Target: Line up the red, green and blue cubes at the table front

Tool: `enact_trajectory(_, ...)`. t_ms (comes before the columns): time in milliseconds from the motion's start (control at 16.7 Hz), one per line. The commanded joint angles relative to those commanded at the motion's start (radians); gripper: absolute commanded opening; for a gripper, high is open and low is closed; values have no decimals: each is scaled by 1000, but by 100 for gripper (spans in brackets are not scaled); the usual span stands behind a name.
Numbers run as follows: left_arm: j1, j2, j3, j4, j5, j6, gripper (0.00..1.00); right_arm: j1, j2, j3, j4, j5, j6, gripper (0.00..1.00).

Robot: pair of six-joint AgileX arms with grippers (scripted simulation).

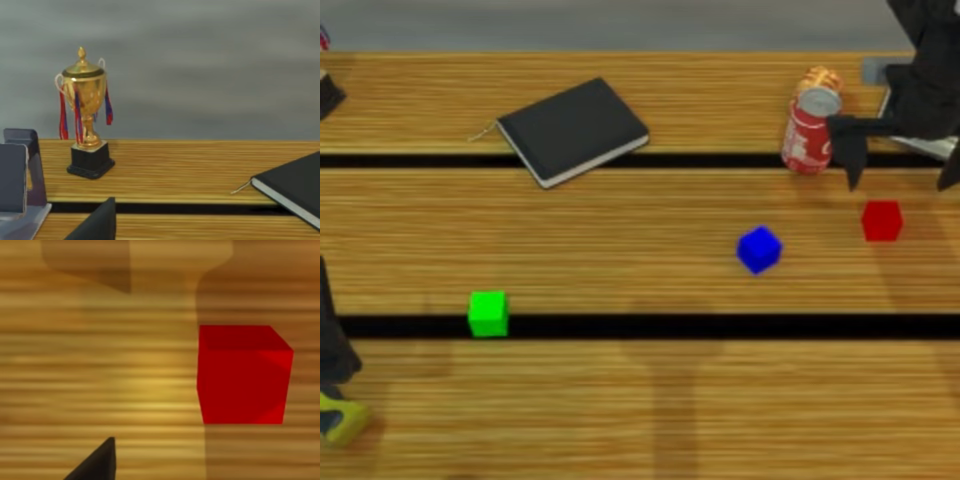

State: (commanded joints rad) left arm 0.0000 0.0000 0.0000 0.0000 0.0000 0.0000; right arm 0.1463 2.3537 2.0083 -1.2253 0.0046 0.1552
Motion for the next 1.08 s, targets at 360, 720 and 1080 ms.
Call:
enact_trajectory(360, 0, 0, 0, 0, 0, 0, 100, -3, 12, -34, 42, 0, -3, 100)
enact_trajectory(720, 0, 0, 0, 0, 0, 0, 100, 1, 92, -174, 271, 1, 2, 100)
enact_trajectory(1080, 0, 0, 0, 0, 0, 0, 100, 1, 101, -186, 287, 1, 2, 92)
